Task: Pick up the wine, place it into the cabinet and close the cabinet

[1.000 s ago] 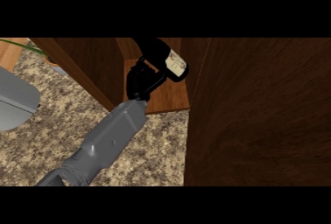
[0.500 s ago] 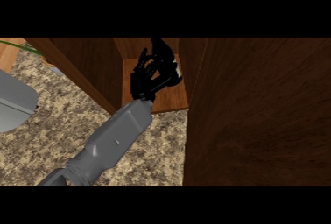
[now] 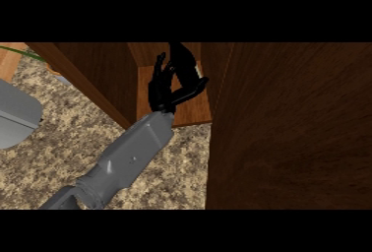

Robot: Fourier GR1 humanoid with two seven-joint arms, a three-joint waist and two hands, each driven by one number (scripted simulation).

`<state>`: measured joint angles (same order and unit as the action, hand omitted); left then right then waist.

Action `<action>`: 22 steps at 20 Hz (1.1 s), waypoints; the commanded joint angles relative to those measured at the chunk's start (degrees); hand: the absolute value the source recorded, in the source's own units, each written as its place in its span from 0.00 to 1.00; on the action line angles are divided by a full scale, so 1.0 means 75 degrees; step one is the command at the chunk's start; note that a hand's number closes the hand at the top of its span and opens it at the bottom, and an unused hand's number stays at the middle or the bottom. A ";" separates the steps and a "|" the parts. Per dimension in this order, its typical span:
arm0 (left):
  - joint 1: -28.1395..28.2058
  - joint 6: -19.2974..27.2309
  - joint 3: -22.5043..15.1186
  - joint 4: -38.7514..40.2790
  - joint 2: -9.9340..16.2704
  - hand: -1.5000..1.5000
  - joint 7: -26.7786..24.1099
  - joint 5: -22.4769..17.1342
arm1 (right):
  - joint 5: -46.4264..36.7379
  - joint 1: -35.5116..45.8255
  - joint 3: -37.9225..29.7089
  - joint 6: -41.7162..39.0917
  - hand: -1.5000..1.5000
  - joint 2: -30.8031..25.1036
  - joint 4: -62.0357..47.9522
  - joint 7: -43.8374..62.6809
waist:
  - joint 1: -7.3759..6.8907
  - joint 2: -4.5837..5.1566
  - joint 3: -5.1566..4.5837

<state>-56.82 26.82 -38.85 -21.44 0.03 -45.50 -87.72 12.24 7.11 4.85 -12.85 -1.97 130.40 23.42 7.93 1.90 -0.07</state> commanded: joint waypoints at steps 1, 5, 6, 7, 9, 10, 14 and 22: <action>-0.0088 0.0293 -0.0457 0.0359 -0.0004 0.00 -0.0049 0.0153 | 0.0036 -0.0331 0.0094 -0.0040 0.00 0.0007 0.0280 0.0018 | 0.0037 -0.0012 0.0005; -0.0469 0.0261 -0.0820 0.0401 -0.0005 0.00 0.0220 0.0384 | -0.0208 -0.0463 0.0280 -0.0180 0.00 0.0071 -0.0107 -0.0353 | -0.0161 -0.0028 0.0010; -0.0832 0.0583 -0.0831 0.0304 -0.0005 0.00 0.0350 0.0365 | 0.0079 -0.0280 -0.0118 -0.0084 0.00 -0.0011 -0.0111 -0.0198 | -0.0182 -0.0047 0.0012; -0.0778 0.0502 -0.0872 0.0319 -0.0005 0.00 0.0155 0.0369 | 0.0002 0.0078 0.0096 0.0132 0.00 0.0100 0.0046 0.0134 | -0.0095 -0.0012 0.0000; -0.0590 0.0368 -0.0907 0.0390 -0.0005 0.00 -0.0102 0.0346 | 0.0080 0.0063 -0.0016 0.0068 0.00 0.0058 -0.0036 0.0036 | -0.0116 0.0002 0.0002; -0.0480 0.0273 -0.0854 0.0178 -0.0005 0.00 -0.0140 0.0214 | -0.0189 -0.0307 0.0209 -0.0028 0.00 0.0088 -0.0056 -0.0152 | -0.0156 -0.0026 0.0004; -0.0557 0.0398 -0.0989 0.0031 -0.0005 0.00 -0.0404 0.0138 | -0.0089 0.0180 -0.0001 0.0129 0.00 0.0095 -0.0206 -0.0031 | -0.0222 -0.0026 0.0000; -0.0002 0.0436 -0.1238 -0.0791 -0.0004 0.00 -0.0930 -0.0372 | -0.0087 0.0022 0.0177 0.0226 0.00 0.0075 0.0216 0.0350 | -0.0316 -0.0085 -0.0001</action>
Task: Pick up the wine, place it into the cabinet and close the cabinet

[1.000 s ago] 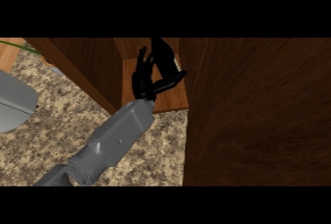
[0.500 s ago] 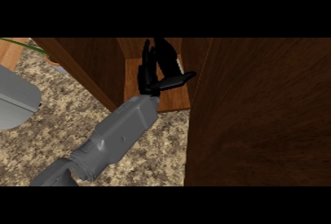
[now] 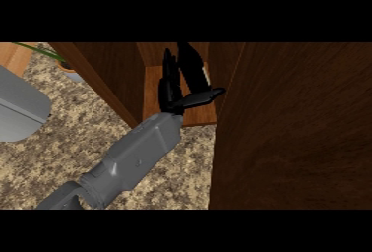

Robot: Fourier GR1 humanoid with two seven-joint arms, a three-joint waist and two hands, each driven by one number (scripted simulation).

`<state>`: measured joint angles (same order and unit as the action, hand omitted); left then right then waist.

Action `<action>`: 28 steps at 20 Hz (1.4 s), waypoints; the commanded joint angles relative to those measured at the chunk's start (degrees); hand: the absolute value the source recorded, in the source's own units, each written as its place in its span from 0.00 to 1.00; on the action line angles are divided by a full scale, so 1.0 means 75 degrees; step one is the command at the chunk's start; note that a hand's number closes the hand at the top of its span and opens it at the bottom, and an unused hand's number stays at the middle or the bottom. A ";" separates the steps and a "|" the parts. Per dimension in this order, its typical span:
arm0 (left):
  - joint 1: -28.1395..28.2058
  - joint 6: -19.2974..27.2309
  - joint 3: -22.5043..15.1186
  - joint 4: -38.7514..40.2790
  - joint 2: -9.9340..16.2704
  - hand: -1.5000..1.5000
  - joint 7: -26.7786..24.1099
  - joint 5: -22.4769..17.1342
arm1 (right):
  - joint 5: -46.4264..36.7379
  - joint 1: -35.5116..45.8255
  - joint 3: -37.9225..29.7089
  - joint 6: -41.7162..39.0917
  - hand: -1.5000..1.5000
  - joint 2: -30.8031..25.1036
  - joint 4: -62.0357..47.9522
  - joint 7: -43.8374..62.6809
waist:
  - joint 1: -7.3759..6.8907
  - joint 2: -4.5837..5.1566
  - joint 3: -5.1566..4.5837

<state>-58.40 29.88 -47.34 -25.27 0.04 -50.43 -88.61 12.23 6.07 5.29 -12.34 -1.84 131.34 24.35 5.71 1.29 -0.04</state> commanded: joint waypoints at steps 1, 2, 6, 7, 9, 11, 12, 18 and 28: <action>0.0310 -0.0174 -0.0275 -0.0319 -0.0005 0.00 -0.0323 -0.0091 | 0.0396 -0.0196 -0.0473 -0.0222 0.00 -0.0225 -0.0110 -0.0134 | -0.0165 -0.0038 0.0006; 0.0231 -0.0235 -0.0285 -0.0265 -0.0005 0.00 -0.0147 -0.0131 | 0.0156 0.0595 -0.0054 0.0269 0.00 -0.0025 -0.0009 0.0570 | -0.0233 -0.0042 -0.0005; 0.0077 -0.0371 -0.0392 -0.0564 -0.0005 0.00 -0.0035 -0.0161 | 0.0317 -0.0191 -0.0468 -0.0056 0.00 -0.0193 0.0041 0.0053 | -0.0336 -0.0087 0.0005; 0.0557 -0.0369 -0.0657 -0.0686 -0.0005 0.00 -0.0530 -0.0101 | 0.0001 -0.0073 -0.0052 0.0146 0.00 -0.0025 0.0227 0.0247 | -0.0318 -0.0084 0.0001; 0.0429 -0.0198 -0.0727 -0.0877 -0.0005 0.00 -0.0249 0.0047 | -0.0425 -0.0230 0.0285 0.0367 0.00 0.0143 0.0324 0.0372 | -0.0467 -0.0123 0.0001; 0.0539 0.0133 -0.0850 -0.1192 -0.0005 0.00 -0.0396 -0.0018 | 0.0117 -0.0060 -0.0233 0.0171 0.00 -0.0142 0.0329 0.0441 | -0.0451 -0.0120 0.0004; 0.0855 0.0287 -0.1113 -0.1518 -0.0005 0.00 -0.0793 -0.0209 | 0.0086 -0.0030 -0.0197 0.0238 0.00 -0.0082 0.0303 0.0449 | -0.0323 -0.0095 0.0003; 0.1048 0.0413 -0.0868 -0.1814 -0.0005 0.00 -0.0841 0.0239 | 0.0306 -0.0618 -0.0356 -0.0087 0.00 -0.0223 0.0556 0.0185 | -0.0521 -0.0143 0.0006; 0.2902 0.0424 -0.0796 -0.3717 0.0643 0.00 -0.0539 0.2043 | -0.0275 -0.0547 -0.0204 0.0344 0.00 -0.0099 0.0583 0.0416 | -0.0809 -0.0206 0.0008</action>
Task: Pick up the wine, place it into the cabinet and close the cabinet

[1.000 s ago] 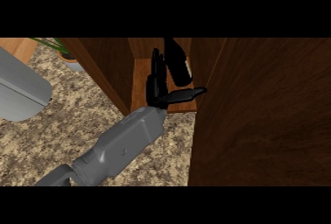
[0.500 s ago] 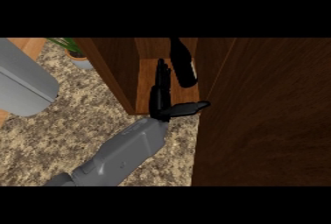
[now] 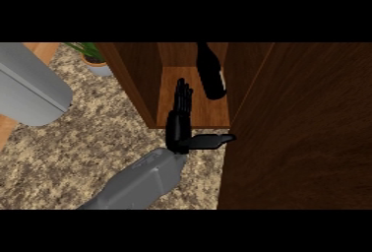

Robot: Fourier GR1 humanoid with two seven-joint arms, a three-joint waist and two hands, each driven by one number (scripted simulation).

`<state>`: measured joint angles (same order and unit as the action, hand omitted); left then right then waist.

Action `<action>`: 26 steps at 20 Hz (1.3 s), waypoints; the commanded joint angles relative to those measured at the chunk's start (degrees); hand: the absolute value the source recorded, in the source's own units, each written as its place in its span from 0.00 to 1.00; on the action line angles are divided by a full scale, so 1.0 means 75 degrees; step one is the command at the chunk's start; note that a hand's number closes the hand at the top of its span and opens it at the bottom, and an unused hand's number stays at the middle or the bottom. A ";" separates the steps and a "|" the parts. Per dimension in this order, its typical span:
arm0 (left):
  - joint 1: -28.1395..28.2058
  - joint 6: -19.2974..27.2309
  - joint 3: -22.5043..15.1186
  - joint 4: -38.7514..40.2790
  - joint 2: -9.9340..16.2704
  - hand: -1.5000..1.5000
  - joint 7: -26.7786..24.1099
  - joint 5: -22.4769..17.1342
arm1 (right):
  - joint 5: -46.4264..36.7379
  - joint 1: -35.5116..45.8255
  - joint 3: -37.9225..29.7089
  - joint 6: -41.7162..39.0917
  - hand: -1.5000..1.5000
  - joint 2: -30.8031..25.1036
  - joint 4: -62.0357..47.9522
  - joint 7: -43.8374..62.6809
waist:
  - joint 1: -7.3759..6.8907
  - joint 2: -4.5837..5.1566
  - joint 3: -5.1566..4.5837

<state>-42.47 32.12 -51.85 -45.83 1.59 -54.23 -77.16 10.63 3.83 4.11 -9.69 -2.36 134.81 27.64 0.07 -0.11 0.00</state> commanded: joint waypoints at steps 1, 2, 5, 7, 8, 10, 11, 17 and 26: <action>0.0531 0.0095 0.0072 -0.1129 0.0618 0.00 0.0209 0.0615 | 0.0088 0.0492 -0.0075 0.0168 0.00 -0.0035 0.0008 0.0298 | -0.0060 -0.0009 0.0000; 0.0979 0.0150 -0.0245 -0.1542 0.0514 0.00 0.0172 0.0782 | 0.0172 -0.0034 -0.0189 -0.0037 0.00 -0.0018 -0.0069 -0.0126 | -0.0054 -0.0012 0.0003; 0.1043 0.0070 -0.0167 -0.2206 0.1020 0.00 0.0657 0.1184 | -0.0129 -0.0233 0.0120 -0.0131 0.00 0.0029 -0.0073 -0.0286 | -0.0030 -0.0007 0.0002; 0.1683 -0.0018 -0.0376 -0.2958 0.1509 0.00 0.0552 0.1401 | -0.0494 0.0196 0.0043 0.0036 0.00 0.0088 -0.0510 -0.0502 | -0.0090 -0.0010 0.0001; 0.1572 0.0230 -0.0308 -0.3407 0.1698 0.00 0.0806 0.1475 | -0.0639 0.0076 0.0576 0.0317 0.00 0.0213 0.0214 0.0234 | -0.0071 -0.0025 -0.0001; 0.1842 0.0289 -0.0358 -0.4017 0.2040 0.00 0.0989 0.1658 | -0.0840 0.0142 0.0532 0.0422 0.00 0.0119 0.0536 0.0437 | -0.0064 -0.0028 -0.0002; 0.1548 0.0421 -0.0150 -0.3664 0.1697 0.00 0.1117 0.1968 | 0.0130 -0.0092 -0.0402 -0.0082 0.00 -0.0264 0.0315 0.0068 | -0.0002 -0.0003 0.0003; 0.2844 -0.0154 -0.0313 -0.5816 0.3409 0.00 0.1361 0.2143 | 0.0410 -0.0249 0.0118 -0.0613 1.00 -0.0563 0.0570 0.0414 | -0.0064 -0.0027 0.0002; 0.4337 -0.1052 0.0132 -0.7934 0.5405 1.00 0.1514 0.2288 | 0.1308 -0.0459 0.0381 -0.1540 1.00 -0.1014 0.0833 0.0507 | -0.0111 -0.0024 0.0000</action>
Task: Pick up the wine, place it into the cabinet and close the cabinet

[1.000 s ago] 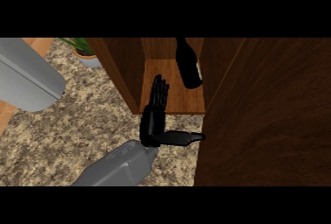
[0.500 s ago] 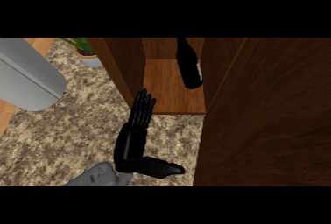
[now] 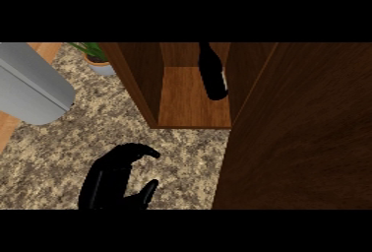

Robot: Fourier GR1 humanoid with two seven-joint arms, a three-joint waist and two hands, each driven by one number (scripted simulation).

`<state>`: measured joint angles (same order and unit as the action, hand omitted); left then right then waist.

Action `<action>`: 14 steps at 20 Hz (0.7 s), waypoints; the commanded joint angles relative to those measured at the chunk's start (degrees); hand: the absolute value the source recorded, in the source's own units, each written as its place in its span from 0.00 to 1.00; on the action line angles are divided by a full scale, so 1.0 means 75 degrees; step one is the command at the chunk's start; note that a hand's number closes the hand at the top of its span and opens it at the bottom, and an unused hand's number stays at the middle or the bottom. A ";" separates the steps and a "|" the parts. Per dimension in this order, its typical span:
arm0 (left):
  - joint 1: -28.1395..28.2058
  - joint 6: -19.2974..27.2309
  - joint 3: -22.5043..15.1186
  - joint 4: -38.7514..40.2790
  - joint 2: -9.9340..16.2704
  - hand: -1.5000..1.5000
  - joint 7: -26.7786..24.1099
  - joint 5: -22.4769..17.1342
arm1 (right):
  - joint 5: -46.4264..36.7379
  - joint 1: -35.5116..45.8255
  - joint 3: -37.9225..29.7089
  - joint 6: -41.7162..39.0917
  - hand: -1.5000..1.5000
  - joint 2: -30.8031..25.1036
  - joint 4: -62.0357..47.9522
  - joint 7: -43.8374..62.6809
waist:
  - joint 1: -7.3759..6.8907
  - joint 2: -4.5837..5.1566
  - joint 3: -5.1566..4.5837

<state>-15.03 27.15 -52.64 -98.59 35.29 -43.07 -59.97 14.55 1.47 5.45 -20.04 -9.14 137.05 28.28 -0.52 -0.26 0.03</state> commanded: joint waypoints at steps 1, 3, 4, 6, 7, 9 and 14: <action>0.0619 -0.0458 0.0302 -0.0764 0.0780 1.00 0.0016 0.0008 | 0.0960 -0.0189 0.0477 -0.0178 1.00 0.0044 0.0390 0.0430 | -0.0010 0.0005 -0.0004; 0.1212 -0.0581 0.0316 -0.0693 0.0915 1.00 -0.0361 0.0091 | 0.0945 -0.0290 0.0992 0.0060 1.00 0.0182 0.0788 0.0963 | -0.0016 -0.0001 -0.0012; 0.1411 -0.0915 0.0495 -0.1151 0.1485 1.00 -0.0199 -0.0150 | 0.0802 -0.0232 0.1255 0.0139 1.00 0.0317 0.0893 0.0973 | -0.0060 -0.0015 -0.0013; 0.1663 -0.1107 0.0814 -0.1043 0.1656 1.00 -0.0399 -0.0197 | 0.0793 -0.0390 0.1707 0.0148 1.00 0.0361 0.1337 0.1165 | 0.0001 -0.0018 -0.0014; 0.1997 -0.1031 0.0850 -0.1477 0.1885 1.00 -0.0376 -0.0202 | 0.0666 -0.0588 0.1774 -0.0036 1.00 0.0428 0.0968 0.0725 | -0.0019 -0.0011 -0.0005; 0.1942 -0.1153 0.1367 -0.1537 0.2154 1.00 -0.0218 -0.0435 | 0.0495 -0.0317 0.2377 0.0153 1.00 0.0497 0.1181 0.1236 | 0.0007 -0.0006 -0.0010; 0.2866 -0.1953 0.2127 -0.1610 0.2906 0.00 -0.0591 -0.0933 | -0.0692 0.0246 0.4427 0.0979 1.00 0.1200 0.1104 0.1839 | -0.0033 -0.0048 -0.0022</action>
<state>2.46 15.47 -40.82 -109.13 53.55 -46.56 -64.37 14.67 2.32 29.86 -16.40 -2.00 137.67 36.99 -0.80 -0.47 -0.08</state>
